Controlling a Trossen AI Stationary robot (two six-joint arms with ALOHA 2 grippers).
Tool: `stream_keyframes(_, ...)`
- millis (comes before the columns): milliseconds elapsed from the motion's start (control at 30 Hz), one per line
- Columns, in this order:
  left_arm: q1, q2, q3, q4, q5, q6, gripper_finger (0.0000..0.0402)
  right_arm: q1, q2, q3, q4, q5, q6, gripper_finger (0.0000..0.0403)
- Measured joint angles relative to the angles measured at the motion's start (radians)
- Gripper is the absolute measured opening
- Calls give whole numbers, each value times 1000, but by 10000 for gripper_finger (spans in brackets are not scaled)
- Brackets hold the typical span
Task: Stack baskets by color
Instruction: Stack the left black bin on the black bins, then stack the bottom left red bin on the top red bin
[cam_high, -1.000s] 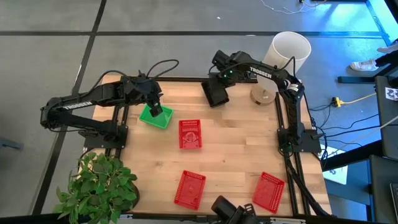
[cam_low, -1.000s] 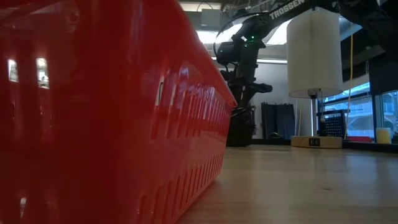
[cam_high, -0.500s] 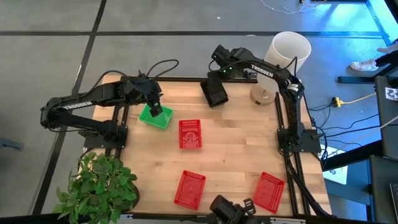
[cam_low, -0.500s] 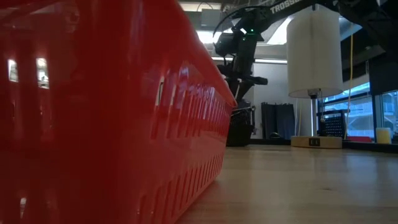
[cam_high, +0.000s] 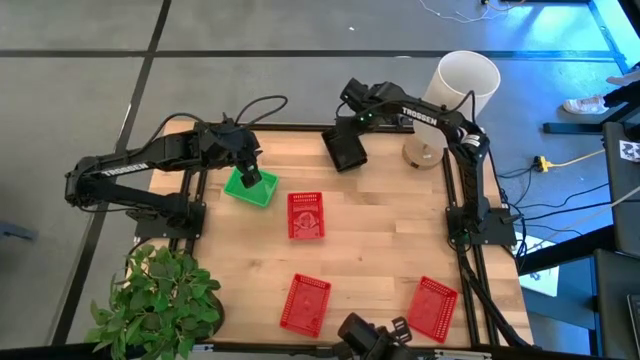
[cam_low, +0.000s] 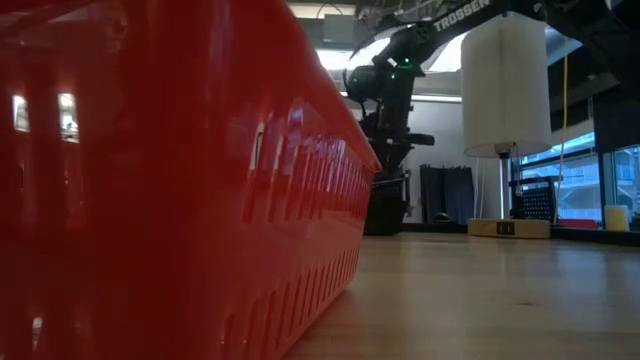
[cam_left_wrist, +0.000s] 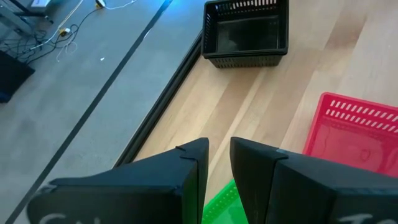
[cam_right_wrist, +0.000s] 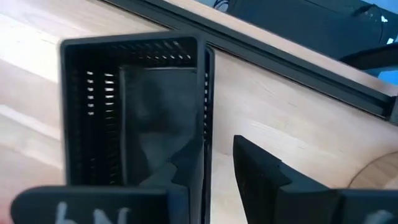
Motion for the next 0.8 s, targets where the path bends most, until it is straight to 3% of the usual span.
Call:
stream_keyframes(367,0,0,0,0,0,0,58,0,0,-108,89,-38,-13,87)
stream_keyframes(600,0,0,0,-4,0,0,58,41,0,107,-82,-28,-159,87)
stream_keyframes(800,0,0,0,-23,32,0,58,176,-1,303,-276,85,-307,87)
